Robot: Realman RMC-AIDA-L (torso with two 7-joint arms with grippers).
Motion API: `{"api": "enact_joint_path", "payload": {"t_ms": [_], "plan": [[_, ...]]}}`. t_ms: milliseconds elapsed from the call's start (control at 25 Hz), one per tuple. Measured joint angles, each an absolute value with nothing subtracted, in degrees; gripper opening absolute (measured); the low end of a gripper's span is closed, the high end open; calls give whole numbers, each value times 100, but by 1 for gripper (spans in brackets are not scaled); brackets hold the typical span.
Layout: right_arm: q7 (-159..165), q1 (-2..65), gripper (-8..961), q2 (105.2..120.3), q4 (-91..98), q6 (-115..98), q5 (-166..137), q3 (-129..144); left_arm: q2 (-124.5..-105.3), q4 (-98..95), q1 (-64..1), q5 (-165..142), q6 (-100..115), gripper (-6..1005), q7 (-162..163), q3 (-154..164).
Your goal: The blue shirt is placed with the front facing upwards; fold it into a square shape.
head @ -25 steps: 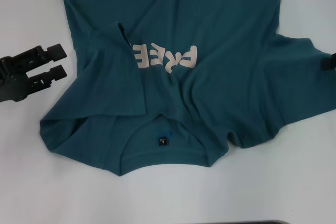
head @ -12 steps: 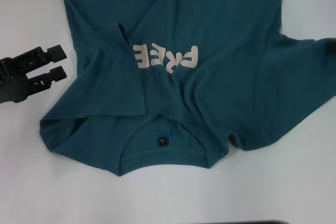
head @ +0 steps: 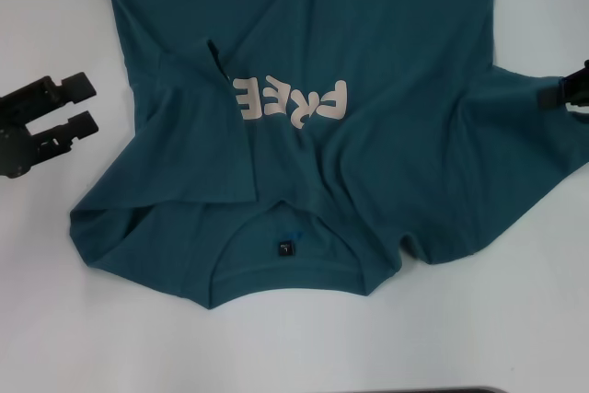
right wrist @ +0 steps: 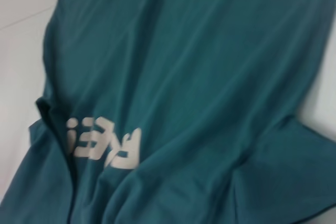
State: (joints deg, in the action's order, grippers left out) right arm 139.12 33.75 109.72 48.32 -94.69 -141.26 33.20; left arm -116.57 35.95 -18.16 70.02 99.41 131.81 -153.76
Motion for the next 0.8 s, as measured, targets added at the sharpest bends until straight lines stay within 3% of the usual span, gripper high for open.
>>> {"api": "enact_joint_path", "payload": {"t_ms": [280, 800], "plan": [[13940, 3716, 106, 11029, 4920, -9544, -14125, 3333, -11654, 3595, -1793, 6985, 9935, 781, 13183, -15398], [13982, 4358, 139, 11417, 4832, -9182, -14123, 3820, -11638, 3595, -1783, 6988, 9922, 782, 13193, -15568]]}}
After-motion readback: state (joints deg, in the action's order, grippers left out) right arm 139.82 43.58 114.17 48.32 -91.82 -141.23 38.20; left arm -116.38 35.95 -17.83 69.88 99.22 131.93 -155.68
